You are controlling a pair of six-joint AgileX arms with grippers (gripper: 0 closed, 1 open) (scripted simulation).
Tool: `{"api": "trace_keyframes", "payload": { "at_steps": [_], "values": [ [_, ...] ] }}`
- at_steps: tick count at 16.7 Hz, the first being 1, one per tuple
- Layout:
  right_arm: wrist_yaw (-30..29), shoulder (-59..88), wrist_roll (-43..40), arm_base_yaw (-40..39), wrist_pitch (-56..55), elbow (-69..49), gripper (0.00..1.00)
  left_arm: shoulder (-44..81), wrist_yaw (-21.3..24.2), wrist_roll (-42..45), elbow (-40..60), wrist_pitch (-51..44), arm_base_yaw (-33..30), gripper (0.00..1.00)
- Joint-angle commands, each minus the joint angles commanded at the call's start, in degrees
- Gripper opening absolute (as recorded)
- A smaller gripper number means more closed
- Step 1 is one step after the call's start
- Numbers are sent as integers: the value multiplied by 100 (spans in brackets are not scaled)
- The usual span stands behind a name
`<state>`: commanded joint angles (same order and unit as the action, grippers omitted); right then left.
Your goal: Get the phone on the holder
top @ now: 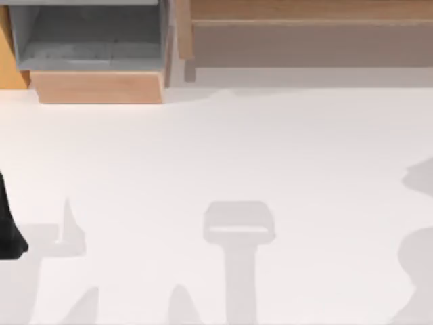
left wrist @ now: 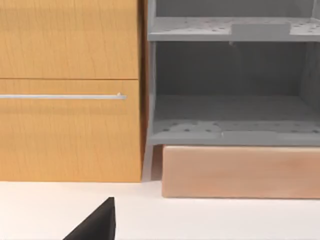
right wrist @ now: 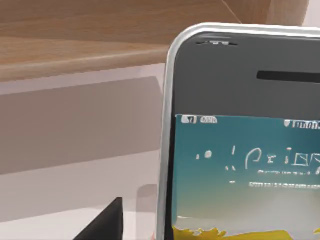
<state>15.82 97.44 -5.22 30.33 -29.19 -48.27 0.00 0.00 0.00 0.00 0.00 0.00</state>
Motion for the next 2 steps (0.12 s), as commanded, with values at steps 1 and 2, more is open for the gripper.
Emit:
{"api": "trace_keyframes", "payload": {
  "at_steps": [1, 2],
  "values": [
    [0, 0, 0, 0, 0, 0, 100, 0, 0, 0, 0, 0, 0, 100],
    [0, 0, 0, 0, 0, 0, 100, 0, 0, 0, 0, 0, 0, 100]
  ]
}}
